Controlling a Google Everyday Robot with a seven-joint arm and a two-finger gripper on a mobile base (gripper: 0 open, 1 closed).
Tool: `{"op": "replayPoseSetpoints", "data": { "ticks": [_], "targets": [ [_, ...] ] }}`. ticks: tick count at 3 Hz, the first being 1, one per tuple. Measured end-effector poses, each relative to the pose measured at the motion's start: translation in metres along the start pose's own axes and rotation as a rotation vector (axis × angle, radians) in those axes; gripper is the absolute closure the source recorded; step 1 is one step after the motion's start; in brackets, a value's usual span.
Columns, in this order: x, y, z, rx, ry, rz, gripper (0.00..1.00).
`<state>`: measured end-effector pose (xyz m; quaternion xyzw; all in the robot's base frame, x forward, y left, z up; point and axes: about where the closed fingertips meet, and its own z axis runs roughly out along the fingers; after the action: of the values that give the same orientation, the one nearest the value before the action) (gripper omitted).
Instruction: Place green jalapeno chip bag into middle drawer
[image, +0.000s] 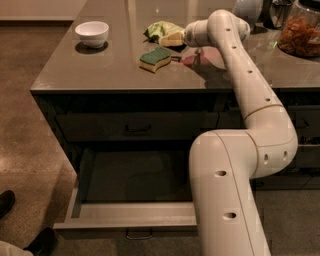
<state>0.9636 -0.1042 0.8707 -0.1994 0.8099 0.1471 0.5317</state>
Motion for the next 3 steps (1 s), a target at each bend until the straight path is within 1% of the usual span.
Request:
{"op": "replayPoseSetpoints", "data": {
  "ticks": [1, 3],
  "targets": [
    [0.0043, -0.0058, 0.0064, 0.02, -0.002, 0.006, 0.01],
    [-0.0024, -0.0108, 0.0092, 0.04, -0.032, 0.004, 0.46]
  ]
}}
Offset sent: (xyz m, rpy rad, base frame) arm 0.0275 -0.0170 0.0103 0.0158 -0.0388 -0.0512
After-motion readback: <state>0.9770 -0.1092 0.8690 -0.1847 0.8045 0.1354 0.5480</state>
